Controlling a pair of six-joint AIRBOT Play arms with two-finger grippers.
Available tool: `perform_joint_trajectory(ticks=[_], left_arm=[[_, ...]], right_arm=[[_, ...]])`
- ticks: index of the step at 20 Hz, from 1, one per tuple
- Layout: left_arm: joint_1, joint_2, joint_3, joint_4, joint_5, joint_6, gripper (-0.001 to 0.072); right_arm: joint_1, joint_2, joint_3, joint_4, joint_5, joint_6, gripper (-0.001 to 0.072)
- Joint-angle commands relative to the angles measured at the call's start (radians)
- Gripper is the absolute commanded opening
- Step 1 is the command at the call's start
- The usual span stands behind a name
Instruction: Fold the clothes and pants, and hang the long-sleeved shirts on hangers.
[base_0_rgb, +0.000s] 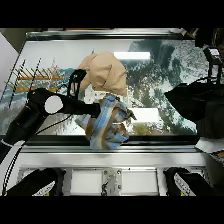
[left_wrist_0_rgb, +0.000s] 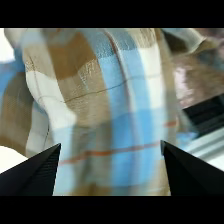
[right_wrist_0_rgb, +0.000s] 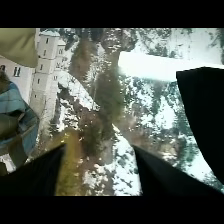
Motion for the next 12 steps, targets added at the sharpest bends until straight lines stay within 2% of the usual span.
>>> perform_joint_trajectory(ticks=[1, 6, 10, 12], left_arm=[[0.159, 0.006, -0.066, -0.002, -0.007, -0.003, 0.072], [0.338, -0.033, -0.048, -0.019, 0.088, 0.008, 0.072], [0.378, -0.207, -0.029, -0.272, 0.17, 0.2, 0.072], [0.37, -0.328, 0.051, -0.317, 0.177, 0.233, 0.072]], right_arm=[[-0.003, -0.04, -0.005, 0.08, 0.019, 0.003, 0.0648], [0.005, -0.178, -0.032, 0.232, 0.026, 0.002, 0.0647], [0.1, -0.332, -0.042, 0.238, 0.021, 0.006, 0.0647], [0.15, -0.406, -0.042, 0.238, 0.008, 0.09, 0.0647]])
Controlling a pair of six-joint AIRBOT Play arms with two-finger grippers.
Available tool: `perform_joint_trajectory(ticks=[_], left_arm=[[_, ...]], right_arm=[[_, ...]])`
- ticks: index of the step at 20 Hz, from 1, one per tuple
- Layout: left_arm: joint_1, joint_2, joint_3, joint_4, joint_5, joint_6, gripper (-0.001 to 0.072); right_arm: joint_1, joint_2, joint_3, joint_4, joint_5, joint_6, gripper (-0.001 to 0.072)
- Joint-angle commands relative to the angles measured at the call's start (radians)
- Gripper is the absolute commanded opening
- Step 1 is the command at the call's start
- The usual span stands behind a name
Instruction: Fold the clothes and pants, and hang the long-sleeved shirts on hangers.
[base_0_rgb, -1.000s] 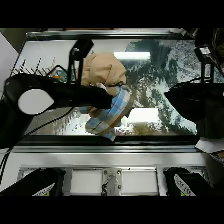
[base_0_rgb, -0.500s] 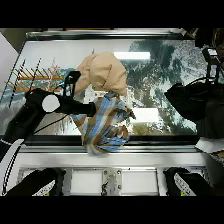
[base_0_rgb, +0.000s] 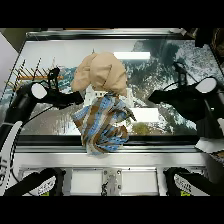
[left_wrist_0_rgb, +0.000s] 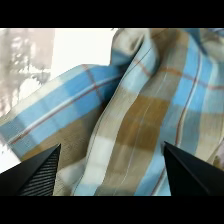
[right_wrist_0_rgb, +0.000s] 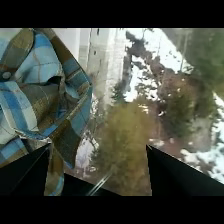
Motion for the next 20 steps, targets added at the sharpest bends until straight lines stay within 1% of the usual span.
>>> perform_joint_trajectory(ticks=[1, 4, 7, 9, 13, 14, 15, 16, 17, 18, 20], left_arm=[[0.0, -0.189, 0.111, -0.122, 0.037, 0.1, 0.072], [-0.048, -0.353, 0.256, -0.122, -0.014, 0.154, 0.072], [-0.098, -0.483, 0.358, -0.122, -0.115, 0.203, 0.072], [-0.124, -0.552, 0.415, -0.122, -0.157, 0.205, 0.072], [-0.161, -0.631, 0.502, -0.121, -0.218, 0.204, 0.072], [-0.164, -0.639, 0.517, -0.121, -0.226, 0.196, 0.0642], [-0.167, -0.638, 0.521, -0.119, -0.225, 0.19, 0.0374], [-0.167, -0.635, 0.521, -0.12, -0.226, 0.19, 0.0131], [-0.165, -0.635, 0.521, -0.12, -0.233, 0.19, 0.0019], [-0.16, -0.634, 0.521, -0.12, -0.246, 0.186, 0.0018], [-0.144, -0.595, 0.521, -0.12, -0.258, 0.177, 0.0018]], right_arm=[[0.08, -0.132, -0.003, 0.019, -0.012, 0.094, 0.0647], [0.13, -0.23, -0.003, 0.053, -0.013, 0.148, 0.0648], [0.148, -0.311, -0.003, 0.191, -0.045, 0.168, 0.0648], [0.15, -0.359, -0.003, 0.282, -0.076, 0.186, 0.0647], [0.157, -0.425, -0.003, 0.303, -0.042, 0.231, 0.0628], [0.163, -0.437, -0.003, 0.303, -0.022, 0.23, 0.056], [0.171, -0.445, -0.003, 0.302, -0.003, 0.218, 0.0394], [0.176, -0.449, -0.003, 0.303, 0.006, 0.193, 0.0224], [0.181, -0.449, -0.003, 0.303, 0.007, 0.169, 0.0075], [0.182, -0.447, 0.002, 0.302, 0.007, 0.15, 0.0021], [0.169, -0.422, 0.035, 0.264, 0.024, 0.132, 0.002]])
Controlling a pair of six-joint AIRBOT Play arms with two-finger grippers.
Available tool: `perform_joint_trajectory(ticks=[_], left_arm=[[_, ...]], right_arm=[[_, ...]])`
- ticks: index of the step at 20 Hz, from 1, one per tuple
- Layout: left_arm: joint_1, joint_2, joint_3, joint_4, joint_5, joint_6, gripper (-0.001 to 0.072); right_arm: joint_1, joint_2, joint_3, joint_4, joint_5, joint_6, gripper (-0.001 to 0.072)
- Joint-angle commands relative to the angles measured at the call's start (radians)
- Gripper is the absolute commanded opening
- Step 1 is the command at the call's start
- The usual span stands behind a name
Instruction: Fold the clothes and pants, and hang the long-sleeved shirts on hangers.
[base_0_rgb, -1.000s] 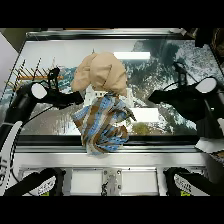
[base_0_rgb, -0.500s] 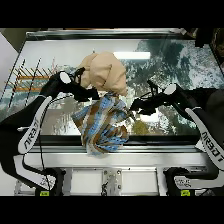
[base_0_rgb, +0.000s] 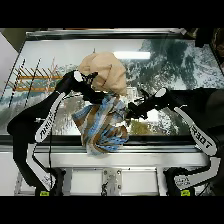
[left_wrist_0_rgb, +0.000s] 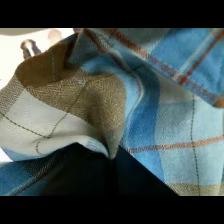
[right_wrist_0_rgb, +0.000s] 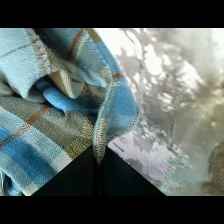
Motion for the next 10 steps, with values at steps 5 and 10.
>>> perform_joint_trajectory(ticks=[5, 10], left_arm=[[0.077, 0.344, 0.15, 0.0, 0.024, -0.008, 0.0018], [0.009, 0.668, 0.158, 0.139, 0.0, 0.003, 0.0018]], right_arm=[[-0.069, 0.208, 0.416, -0.34, 0.162, -0.029, 0.0019], [-0.01, 0.476, 0.672, -0.65, 0.215, -0.021, 0.0019]])
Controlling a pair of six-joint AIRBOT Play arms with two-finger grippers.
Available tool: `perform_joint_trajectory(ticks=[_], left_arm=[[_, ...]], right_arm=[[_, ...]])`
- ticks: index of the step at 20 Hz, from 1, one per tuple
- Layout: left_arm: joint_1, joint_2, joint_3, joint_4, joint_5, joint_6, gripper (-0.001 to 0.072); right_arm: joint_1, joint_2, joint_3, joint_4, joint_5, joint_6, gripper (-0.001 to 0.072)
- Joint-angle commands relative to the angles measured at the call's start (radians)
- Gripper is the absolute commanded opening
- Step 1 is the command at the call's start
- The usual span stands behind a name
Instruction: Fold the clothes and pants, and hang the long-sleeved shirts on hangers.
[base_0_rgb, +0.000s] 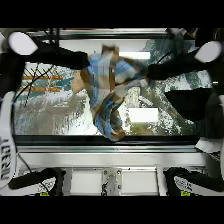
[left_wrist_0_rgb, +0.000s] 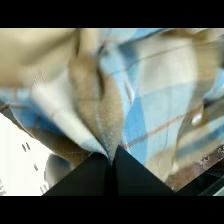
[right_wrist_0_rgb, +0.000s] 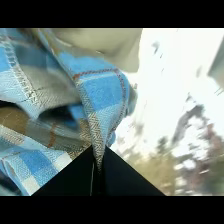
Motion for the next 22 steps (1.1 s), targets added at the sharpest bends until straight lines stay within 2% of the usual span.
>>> perform_joint_trajectory(ticks=[1, 5, 6, 7, 8, 11, 13, 15, 17, 20, 22], left_arm=[[-0.076, 0.229, -0.089, 0.152, -0.038, -0.02, 0.0018], [-0.229, 0.396, -0.52, 0.205, -0.056, -0.091, 0.0018], [-0.265, 0.43, -0.657, 0.205, -0.033, -0.13, 0.0052], [-0.289, 0.453, -0.761, 0.206, 0.008, -0.167, 0.0362], [-0.301, 0.473, -0.852, 0.206, 0.059, -0.217, 0.0606], [-0.286, 0.506, -0.93, 0.201, 0.13, -0.357, 0.0613], [-0.286, 0.512, -0.93, 0.185, 0.198, -0.408, 0.0613], [-0.313, 0.479, -0.929, 0.143, 0.222, -0.422, 0.0612], [-0.386, 0.406, -0.928, 0.142, 0.208, -0.472, 0.0612], [-0.567, 0.316, -0.928, 0.154, 0.229, -0.527, 0.0612], [-0.667, 0.312, -0.927, 0.209, 0.241, -0.625, 0.0612]], right_arm=[[0.061, 0.193, 0.09, -0.244, 0.047, 0.005, 0.0019], [0.206, 0.353, -0.186, -0.256, 0.06, 0.045, 0.0018], [0.241, 0.381, -0.28, -0.256, 0.049, 0.065, 0.0018], [0.273, 0.408, -0.38, -0.256, 0.023, 0.081, 0.0019], [0.298, 0.429, -0.469, -0.256, -0.015, 0.094, 0.0019], [0.344, 0.452, -0.647, -0.256, -0.082, 0.136, 0.0019], [0.349, 0.449, -0.676, -0.255, -0.088, 0.155, 0.0018], [0.348, 0.452, -0.676, -0.256, -0.111, 0.155, 0.0019], [0.348, 0.453, -0.676, -0.255, -0.134, 0.156, 0.0019], [0.348, 0.453, -0.676, -0.256, -0.154, 0.194, 0.002], [0.346, 0.452, -0.676, -0.256, -0.187, 0.247, 0.0019]])
